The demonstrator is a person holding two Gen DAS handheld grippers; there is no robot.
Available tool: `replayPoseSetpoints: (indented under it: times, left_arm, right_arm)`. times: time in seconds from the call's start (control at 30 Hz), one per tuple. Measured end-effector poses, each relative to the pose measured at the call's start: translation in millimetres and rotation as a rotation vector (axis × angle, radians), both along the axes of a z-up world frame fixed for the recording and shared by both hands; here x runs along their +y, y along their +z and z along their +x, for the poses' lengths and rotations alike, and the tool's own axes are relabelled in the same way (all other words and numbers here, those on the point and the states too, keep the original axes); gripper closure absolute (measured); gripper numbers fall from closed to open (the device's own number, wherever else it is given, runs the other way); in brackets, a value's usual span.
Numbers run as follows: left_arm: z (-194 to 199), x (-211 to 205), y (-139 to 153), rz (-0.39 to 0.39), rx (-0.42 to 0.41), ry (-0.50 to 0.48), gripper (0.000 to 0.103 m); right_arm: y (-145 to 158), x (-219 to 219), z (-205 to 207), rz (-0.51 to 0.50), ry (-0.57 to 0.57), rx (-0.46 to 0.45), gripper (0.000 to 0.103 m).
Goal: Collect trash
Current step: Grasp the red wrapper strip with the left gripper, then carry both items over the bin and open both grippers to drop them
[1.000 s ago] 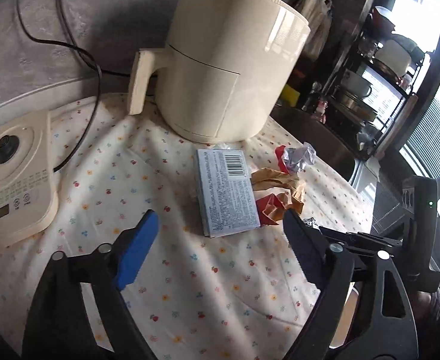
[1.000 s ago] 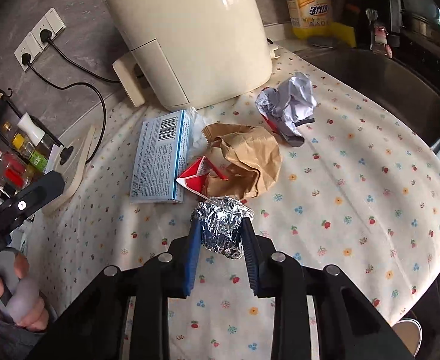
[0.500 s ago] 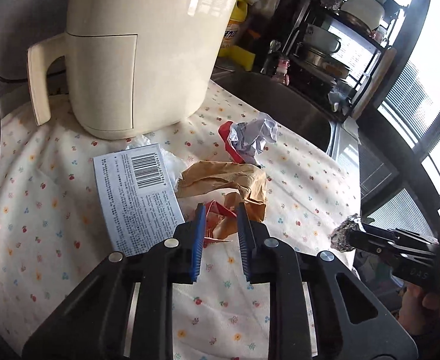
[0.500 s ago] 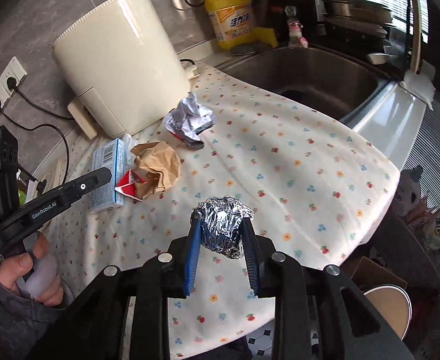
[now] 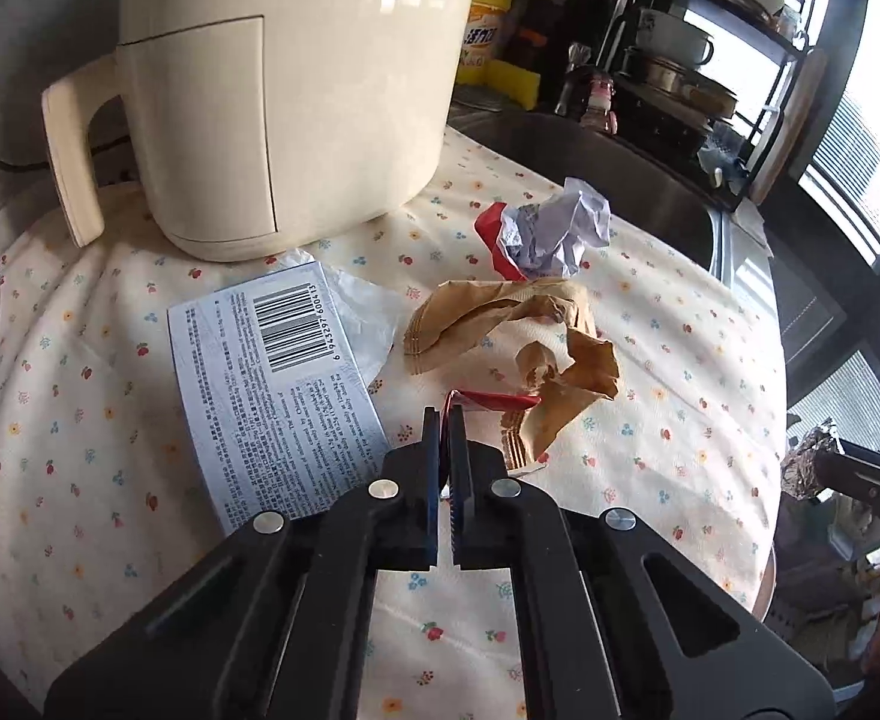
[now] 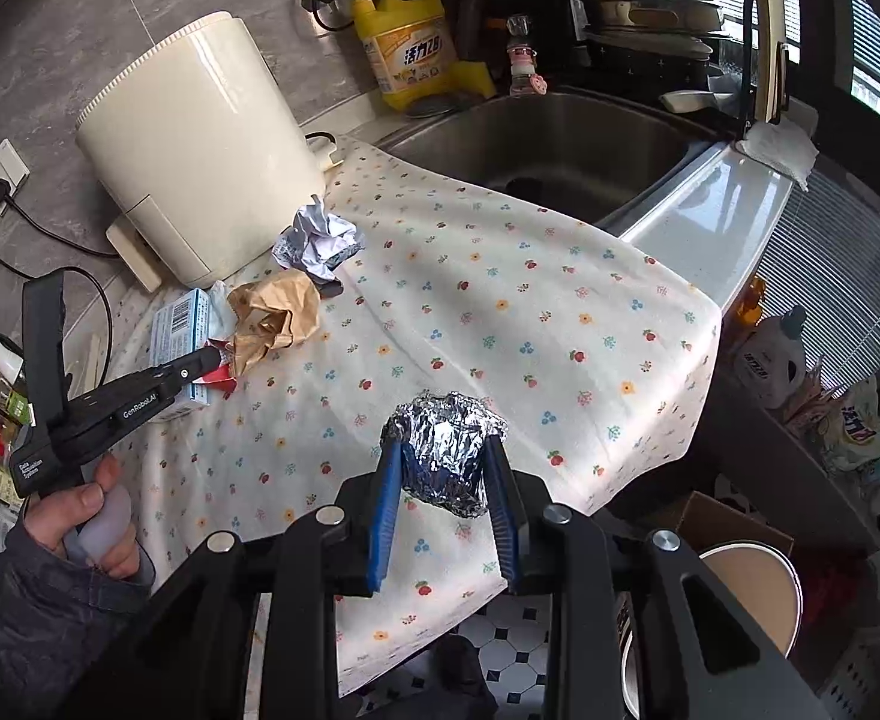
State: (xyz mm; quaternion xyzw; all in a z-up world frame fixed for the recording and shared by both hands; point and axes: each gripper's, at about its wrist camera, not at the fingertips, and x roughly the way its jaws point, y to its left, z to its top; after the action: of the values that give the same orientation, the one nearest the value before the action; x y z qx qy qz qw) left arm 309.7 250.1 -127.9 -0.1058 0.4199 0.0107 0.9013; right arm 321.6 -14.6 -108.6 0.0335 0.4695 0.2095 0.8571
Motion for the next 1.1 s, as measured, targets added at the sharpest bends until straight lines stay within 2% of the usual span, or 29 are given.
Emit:
replayPoseSetpoints:
  times: [0.13,0.3,0.47,0.57,0.87,1.1]
  left_arm:
    - [-20.8,3.6,17.5,-0.022,-0.043,0.043,0.099]
    - [-57.0,0.1,42.5,-0.002,-0.102,0.101,0.099]
    - [-105.9,-7.2,74.1,0.037,-0.192,0.202,0.099]
    - [-134.6,-11.7,87.9,0.054,-0.219,0.262,0.099]
    - [-190.8,-44.8,108.7,0.093,-0.229,0.364,0.099]
    - [-201.5,-89.7,109.2,0.099,-0.215,0.353,0.099]
  right_arm:
    - [3.1,1.4,-3.9,0.012,0.039,-0.007,0.075]
    - [9.7,4.4,-10.8,0.051,0.109,-0.022,0.075]
    - [13.0,8.2,-19.4,0.082,0.195,-0.021,0.075]
    - [15.2,11.0,-25.1,0.088,0.246,-0.027,0.075]
    - [22.4,0.4,-40.1,0.144,0.341,-0.041,0.075]
    - [21.9,-37.9,-52.5,0.163,0.357,-0.044,0.075]
